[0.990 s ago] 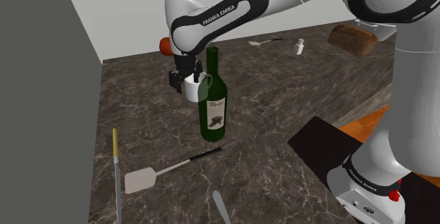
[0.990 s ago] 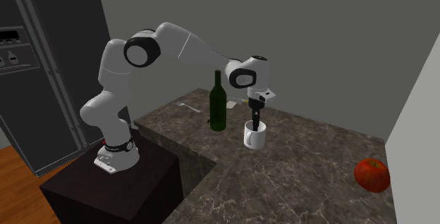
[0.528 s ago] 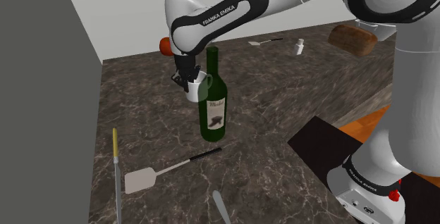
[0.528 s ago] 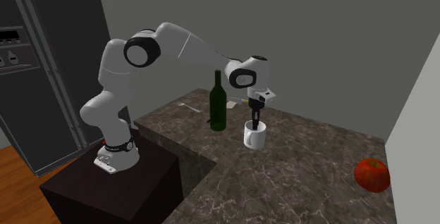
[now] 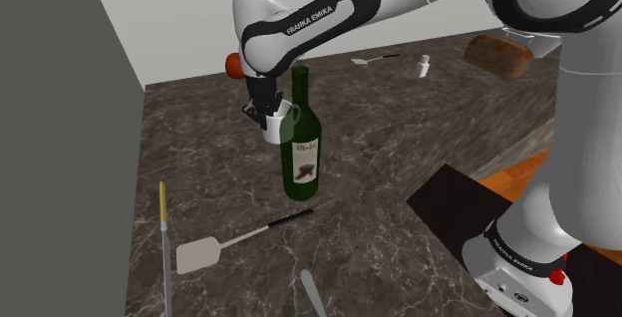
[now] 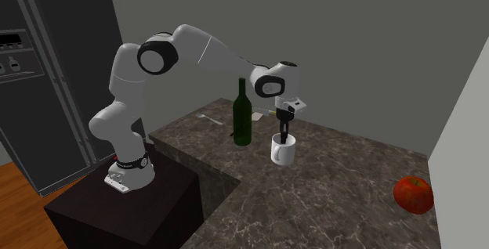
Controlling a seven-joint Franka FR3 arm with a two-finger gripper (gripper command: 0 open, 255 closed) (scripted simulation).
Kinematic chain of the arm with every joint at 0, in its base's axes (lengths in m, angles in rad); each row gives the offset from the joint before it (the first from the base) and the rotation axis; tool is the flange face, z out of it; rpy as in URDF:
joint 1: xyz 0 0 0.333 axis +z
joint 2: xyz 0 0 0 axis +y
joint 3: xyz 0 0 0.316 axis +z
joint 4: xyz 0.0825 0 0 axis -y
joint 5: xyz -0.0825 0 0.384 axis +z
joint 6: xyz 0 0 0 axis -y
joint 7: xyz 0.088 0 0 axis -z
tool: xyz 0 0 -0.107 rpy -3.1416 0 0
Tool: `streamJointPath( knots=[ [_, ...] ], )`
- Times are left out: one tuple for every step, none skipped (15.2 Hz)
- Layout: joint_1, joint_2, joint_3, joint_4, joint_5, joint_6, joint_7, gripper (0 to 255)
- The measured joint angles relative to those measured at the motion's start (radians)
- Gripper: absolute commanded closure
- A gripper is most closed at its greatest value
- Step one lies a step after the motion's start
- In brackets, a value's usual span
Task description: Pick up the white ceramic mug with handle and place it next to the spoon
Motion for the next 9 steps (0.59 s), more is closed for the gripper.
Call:
streamJointPath(
  knots=[
    [0.000,-0.002,0.000,0.007,0.001,-0.009,-0.001,255],
    [0.000,-0.006,0.001,0.013,0.002,-0.019,-0.002,255],
    [0.000,-0.010,0.002,0.020,0.003,-0.031,-0.002,255],
    [-0.001,-0.016,0.002,0.025,0.005,-0.040,-0.003,255],
    [-0.001,-0.021,0.003,0.030,0.006,-0.050,-0.004,255],
    [0.000,-0.025,0.004,0.037,0.007,-0.061,-0.004,255],
    [-0.001,-0.036,0.005,0.036,0.010,-0.071,-0.005,255],
    [-0.002,-0.037,0.005,0.048,0.011,-0.084,-0.008,255],
    [-0.002,-0.040,0.005,0.056,0.012,-0.095,-0.008,255]
  ],
)
